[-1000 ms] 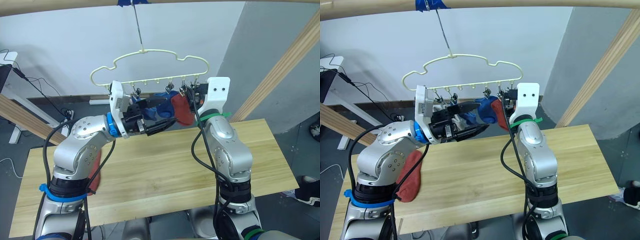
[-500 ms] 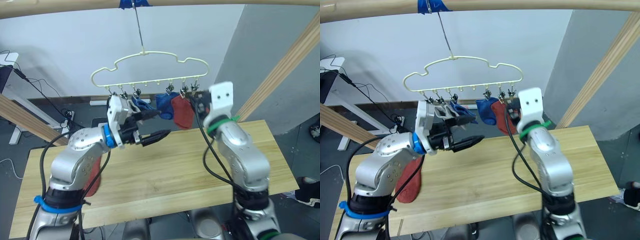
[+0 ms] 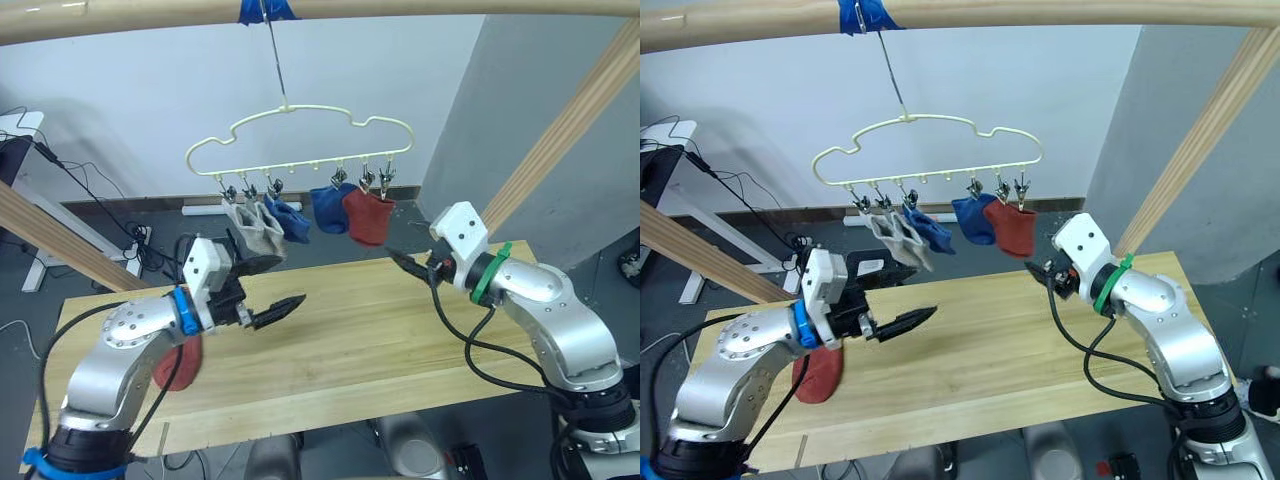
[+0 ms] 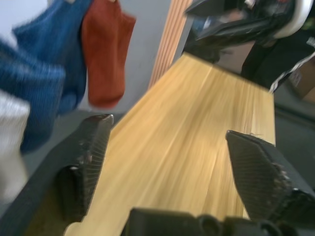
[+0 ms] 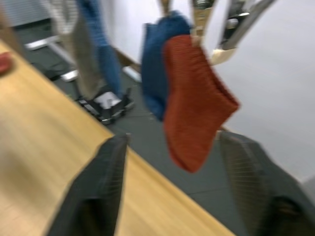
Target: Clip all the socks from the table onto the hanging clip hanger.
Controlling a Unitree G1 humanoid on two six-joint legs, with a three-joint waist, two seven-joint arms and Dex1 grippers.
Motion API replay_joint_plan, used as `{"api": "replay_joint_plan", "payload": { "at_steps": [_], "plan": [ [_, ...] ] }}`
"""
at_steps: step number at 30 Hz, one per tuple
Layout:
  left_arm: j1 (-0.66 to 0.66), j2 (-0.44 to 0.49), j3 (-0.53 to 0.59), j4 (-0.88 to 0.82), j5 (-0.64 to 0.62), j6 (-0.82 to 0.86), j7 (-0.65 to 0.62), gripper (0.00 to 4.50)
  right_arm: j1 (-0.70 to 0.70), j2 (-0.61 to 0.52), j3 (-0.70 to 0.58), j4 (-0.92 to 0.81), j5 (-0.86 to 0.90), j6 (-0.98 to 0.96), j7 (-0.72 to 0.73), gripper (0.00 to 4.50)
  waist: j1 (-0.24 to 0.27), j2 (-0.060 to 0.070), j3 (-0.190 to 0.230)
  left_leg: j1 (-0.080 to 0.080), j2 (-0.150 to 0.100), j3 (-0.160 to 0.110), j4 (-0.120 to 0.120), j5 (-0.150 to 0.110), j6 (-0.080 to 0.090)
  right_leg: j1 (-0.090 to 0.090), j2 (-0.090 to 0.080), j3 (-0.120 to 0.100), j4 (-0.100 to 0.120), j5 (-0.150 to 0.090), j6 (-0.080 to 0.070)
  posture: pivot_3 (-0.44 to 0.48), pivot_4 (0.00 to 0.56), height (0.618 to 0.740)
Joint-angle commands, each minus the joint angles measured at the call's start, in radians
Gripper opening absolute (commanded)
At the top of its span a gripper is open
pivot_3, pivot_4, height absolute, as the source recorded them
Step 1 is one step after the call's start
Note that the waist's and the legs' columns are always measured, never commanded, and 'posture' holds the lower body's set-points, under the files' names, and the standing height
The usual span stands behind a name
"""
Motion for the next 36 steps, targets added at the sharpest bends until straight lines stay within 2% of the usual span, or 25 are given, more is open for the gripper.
{"api": "replay_joint_plan", "payload": {
  "at_steps": [1,4,8,17,28,33,36],
  "plan": [
    [0.04,0.028,0.046,-0.029,0.008,-0.031,-0.02,4.5,-0.005,-0.035,-0.04,0.0,0.038,-0.041,0.06,4.49,0.012,0.0,-0.002,0.0,0.0,0.0,0.0,0.0,0.0,0.0,0.0,0.0,0.0,0.0,0.0,-0.185,0.2,0.74],
    [0.093,0.049,0.073,-0.041,0.016,-0.053,-0.03,4.5,-0.016,-0.083,-0.049,0.029,0.056,-0.055,0.123,4.49,0.024,-0.001,-0.007,0.0,0.0,0.0,0.0,0.0,0.0,0.0,0.0,0.0,0.0,0.0,0.0,-0.17,0.195,0.74],
    [0.1,0.052,0.084,-0.05,0.015,-0.063,-0.024,4.5,-0.035,-0.122,-0.046,0.061,0.081,-0.073,0.182,4.49,0.047,-0.001,-0.008,0.0,0.0,0.0,0.0,0.0,0.0,0.0,-0.001,-0.001,0.0,0.0,0.0,-0.157,0.194,0.74],
    [0.128,0.078,0.117,-0.052,0.024,-0.073,-0.037,4.5,-0.056,-0.195,-0.046,0.111,0.099,-0.162,0.311,4.49,0.063,-0.002,-0.01,0.0,0.0,0.0,0.0,0.0,0.0,0.0,-0.001,-0.001,-0.001,0.0,0.0,-0.147,0.187,0.74],
    [0.099,0.07,0.116,-0.078,0.017,-0.043,-0.015,4.5,0.022,-0.205,-0.096,0.143,0.088,-0.306,0.318,4.49,0.077,-0.002,-0.037,0.0,0.0,0.001,0.0,0.0,0.0,0.001,-0.001,-0.001,-0.002,0.0,0.0,-0.139,0.154,0.74],
    [0.099,0.067,0.113,-0.061,0.032,-0.101,-0.038,4.5,-0.005,-0.209,-0.113,0.168,0.139,-0.278,0.342,4.49,0.077,-0.002,-0.038,0.01,0.0,0.001,0.0,0.0,0.0,0.011,-0.001,-0.002,-0.004,0.001,-0.001,-0.144,0.158,0.74],
    [0.082,0.061,0.104,-0.054,0.022,-0.097,-0.038,4.5,-0.001,-0.196,-0.117,0.162,0.132,-0.267,0.309,4.49,0.077,-0.002,-0.038,0.01,0.0,0.001,0.0,0.001,0.0,0.013,-0.001,-0.002,-0.006,0.002,0.0,-0.147,0.158,0.74]
  ]
}}
